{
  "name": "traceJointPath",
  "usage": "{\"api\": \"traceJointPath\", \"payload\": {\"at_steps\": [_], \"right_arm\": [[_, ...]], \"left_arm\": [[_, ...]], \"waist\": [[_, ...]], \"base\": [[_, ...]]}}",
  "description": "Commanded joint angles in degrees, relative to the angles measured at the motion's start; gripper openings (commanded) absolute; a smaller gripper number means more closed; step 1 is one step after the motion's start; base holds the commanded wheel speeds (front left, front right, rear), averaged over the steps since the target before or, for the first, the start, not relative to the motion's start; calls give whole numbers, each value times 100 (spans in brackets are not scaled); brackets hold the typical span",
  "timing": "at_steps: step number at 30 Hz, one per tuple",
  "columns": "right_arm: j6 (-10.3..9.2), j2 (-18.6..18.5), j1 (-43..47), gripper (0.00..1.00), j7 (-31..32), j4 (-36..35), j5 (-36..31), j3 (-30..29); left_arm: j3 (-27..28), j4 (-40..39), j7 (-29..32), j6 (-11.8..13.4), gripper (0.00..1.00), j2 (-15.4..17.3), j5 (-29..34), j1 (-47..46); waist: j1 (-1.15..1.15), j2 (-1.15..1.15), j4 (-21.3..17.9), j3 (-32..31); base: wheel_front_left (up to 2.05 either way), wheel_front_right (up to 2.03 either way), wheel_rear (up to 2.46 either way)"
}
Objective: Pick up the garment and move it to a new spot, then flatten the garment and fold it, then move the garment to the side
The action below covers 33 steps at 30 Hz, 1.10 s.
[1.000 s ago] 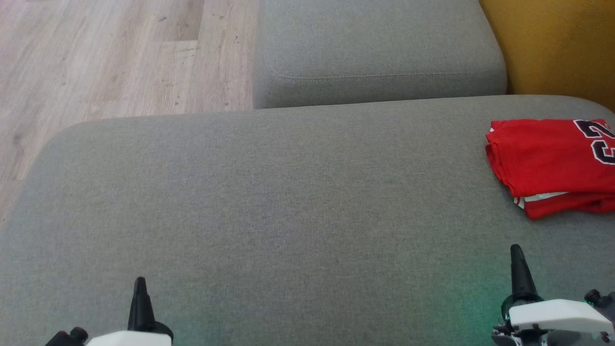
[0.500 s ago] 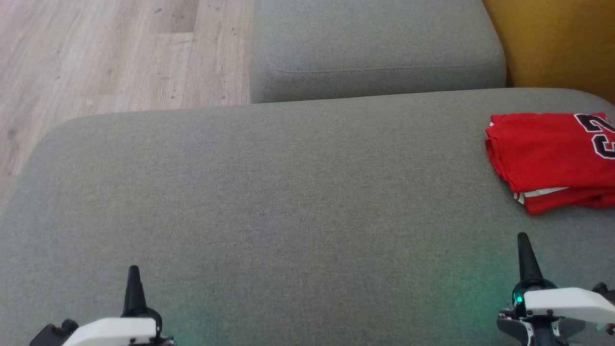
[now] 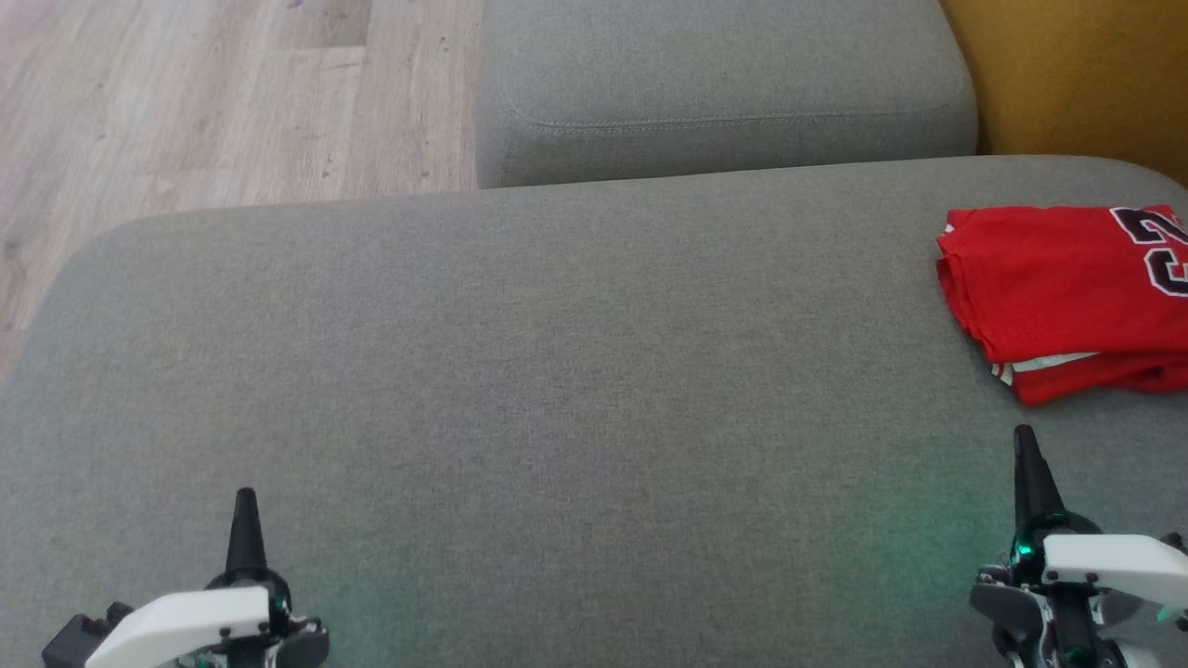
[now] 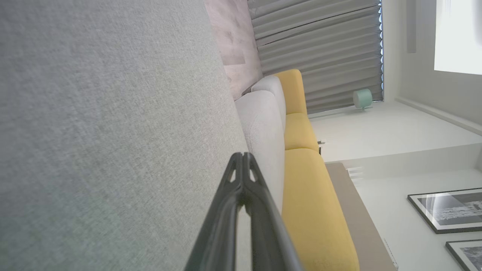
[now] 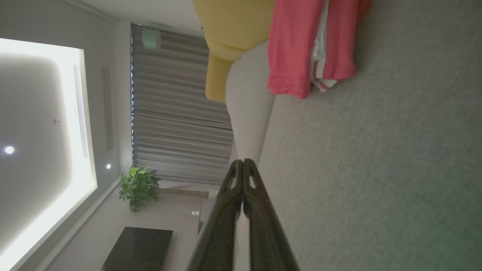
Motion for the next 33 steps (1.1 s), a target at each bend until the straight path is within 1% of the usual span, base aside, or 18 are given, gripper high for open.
{"api": "traceJointPath", "payload": {"at_steps": [1, 18, 33], "right_arm": [[-4, -119, -322, 0, 61, -180, 175, 72], [-4, -115, -633, 0, 360, -176, 1331, -113], [-4, -97, -636, 0, 381, -174, 1310, -139]], "left_arm": [[199, -146, 36, -54, 0, 66, -155, -349], [458, -62, 338, -201, 0, 52, -1316, -698], [491, -60, 364, -201, 0, 29, -1289, -700]], "waist": [[0, 0, -4, 9], [0, 0, -51, 143], [0, 0, -51, 143]], "base": [[0, 0, 0], [0, 0, 0], [0, 0, 0]]}}
